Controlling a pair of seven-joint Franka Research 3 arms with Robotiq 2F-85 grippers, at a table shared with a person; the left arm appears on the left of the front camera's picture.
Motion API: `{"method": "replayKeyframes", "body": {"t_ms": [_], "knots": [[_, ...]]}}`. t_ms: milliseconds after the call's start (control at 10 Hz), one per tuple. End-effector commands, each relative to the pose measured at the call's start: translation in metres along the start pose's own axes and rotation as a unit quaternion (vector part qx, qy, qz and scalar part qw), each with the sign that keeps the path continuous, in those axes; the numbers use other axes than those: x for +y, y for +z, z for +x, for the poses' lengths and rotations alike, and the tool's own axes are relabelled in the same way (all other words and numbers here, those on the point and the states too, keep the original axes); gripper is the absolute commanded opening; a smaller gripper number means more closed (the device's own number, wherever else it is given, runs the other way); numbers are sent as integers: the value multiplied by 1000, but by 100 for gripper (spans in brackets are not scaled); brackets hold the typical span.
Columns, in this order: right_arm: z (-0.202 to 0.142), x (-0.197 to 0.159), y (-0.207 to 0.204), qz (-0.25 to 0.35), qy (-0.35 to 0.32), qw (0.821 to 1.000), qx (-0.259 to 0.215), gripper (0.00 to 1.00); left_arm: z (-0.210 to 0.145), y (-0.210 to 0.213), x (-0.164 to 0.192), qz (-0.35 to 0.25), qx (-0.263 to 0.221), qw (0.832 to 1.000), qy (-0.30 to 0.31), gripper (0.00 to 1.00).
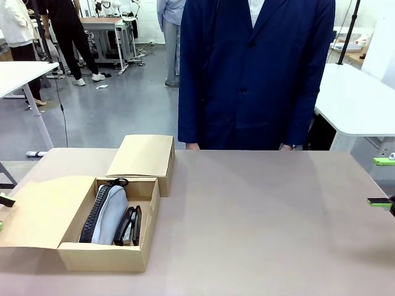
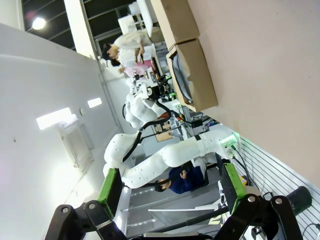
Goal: Place items inside the box.
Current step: Close the lid of the Mailer Box closest to the robot.
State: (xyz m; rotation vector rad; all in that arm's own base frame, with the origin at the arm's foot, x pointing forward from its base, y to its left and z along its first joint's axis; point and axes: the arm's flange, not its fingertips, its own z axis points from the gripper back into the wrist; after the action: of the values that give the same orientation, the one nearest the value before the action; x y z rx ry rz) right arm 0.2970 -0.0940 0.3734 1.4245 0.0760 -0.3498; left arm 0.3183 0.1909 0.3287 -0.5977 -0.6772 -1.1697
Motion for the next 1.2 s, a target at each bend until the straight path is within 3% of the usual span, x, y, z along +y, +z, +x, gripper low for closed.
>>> {"method": "replayKeyframes", "body": {"t_ms": [0,600,900,1100], "knots": [[0,3,-1,0,-7,1000,-7,100,-5,4,-2,16,2,1000,-26,100],[0,3,-1,0,-7,1000,-7,100,-12,43,-4,62,38,996,-54,100],[0,3,-1,0,-7,1000,-7,100,-20,51,3,70,82,991,-76,100],[0,3,-1,0,-7,1000,-7,100,-22,68,1,76,45,990,-114,100]]}}
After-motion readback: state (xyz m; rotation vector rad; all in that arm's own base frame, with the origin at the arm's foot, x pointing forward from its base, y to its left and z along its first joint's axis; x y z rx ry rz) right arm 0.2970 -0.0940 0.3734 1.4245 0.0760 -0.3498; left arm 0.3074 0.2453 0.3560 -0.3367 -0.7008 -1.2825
